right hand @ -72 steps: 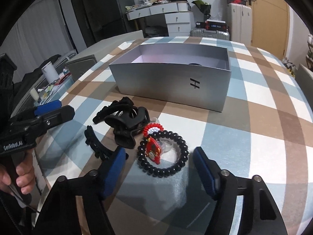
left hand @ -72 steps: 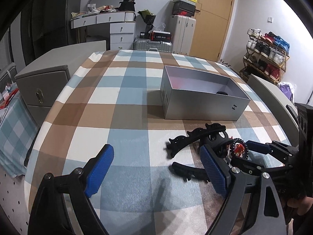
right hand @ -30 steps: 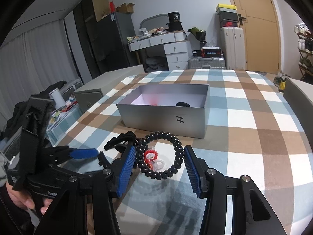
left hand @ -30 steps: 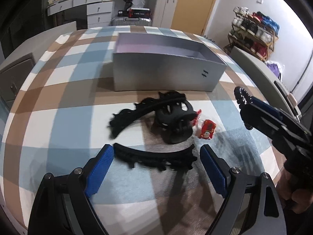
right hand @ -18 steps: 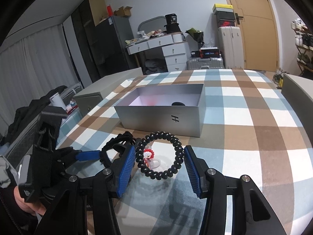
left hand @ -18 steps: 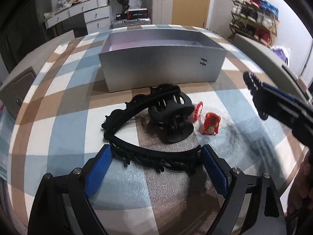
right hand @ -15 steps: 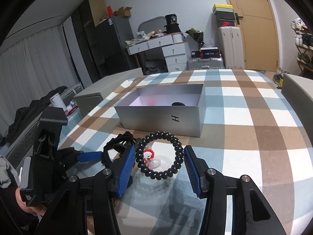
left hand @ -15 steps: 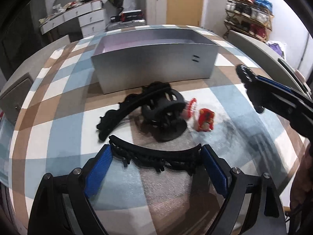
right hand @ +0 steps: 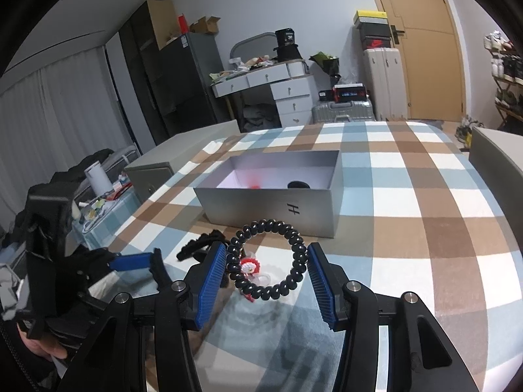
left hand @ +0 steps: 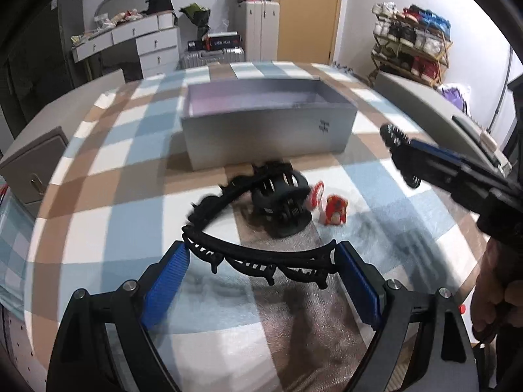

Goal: Organize jewelry
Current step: 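Carry the bracelet and clip into the grey box and open both tools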

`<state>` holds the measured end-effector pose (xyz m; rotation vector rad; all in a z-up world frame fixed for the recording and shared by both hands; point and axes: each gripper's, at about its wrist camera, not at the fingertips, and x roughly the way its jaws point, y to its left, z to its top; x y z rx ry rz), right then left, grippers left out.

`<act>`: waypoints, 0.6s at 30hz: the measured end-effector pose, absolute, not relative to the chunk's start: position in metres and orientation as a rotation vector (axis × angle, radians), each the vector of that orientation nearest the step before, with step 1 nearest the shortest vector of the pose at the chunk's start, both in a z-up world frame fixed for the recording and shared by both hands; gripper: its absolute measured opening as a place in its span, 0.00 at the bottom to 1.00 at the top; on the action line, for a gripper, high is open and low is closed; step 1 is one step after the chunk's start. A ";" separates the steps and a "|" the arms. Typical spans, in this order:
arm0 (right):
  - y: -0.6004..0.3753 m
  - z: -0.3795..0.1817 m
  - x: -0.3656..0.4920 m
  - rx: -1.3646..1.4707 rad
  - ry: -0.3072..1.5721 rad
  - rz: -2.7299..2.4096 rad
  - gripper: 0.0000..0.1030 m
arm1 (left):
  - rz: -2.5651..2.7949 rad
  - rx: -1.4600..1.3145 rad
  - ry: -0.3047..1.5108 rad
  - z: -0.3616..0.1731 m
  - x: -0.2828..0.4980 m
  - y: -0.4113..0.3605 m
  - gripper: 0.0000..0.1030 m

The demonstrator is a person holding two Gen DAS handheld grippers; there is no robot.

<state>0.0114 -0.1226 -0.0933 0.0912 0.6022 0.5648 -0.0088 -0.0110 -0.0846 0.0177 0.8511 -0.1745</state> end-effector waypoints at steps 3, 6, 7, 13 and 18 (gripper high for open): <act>-0.121 -0.089 0.013 0.097 0.597 0.578 0.49 | -0.163 0.007 0.819 -0.075 -0.007 -0.005 0.85; -0.116 -0.083 0.014 0.086 0.588 0.585 0.49 | -0.158 -0.004 0.784 -0.065 -0.003 0.002 0.85; -0.114 -0.081 0.016 0.080 0.585 0.589 0.49 | -0.156 -0.006 0.771 -0.061 0.000 0.004 0.85; -0.105 -0.068 0.026 0.055 0.559 0.614 0.49 | -0.156 -0.022 0.705 -0.042 0.016 0.016 0.85; -0.099 -0.061 0.043 0.053 0.549 0.633 0.49 | -0.160 -0.019 0.669 -0.033 0.035 0.020 0.85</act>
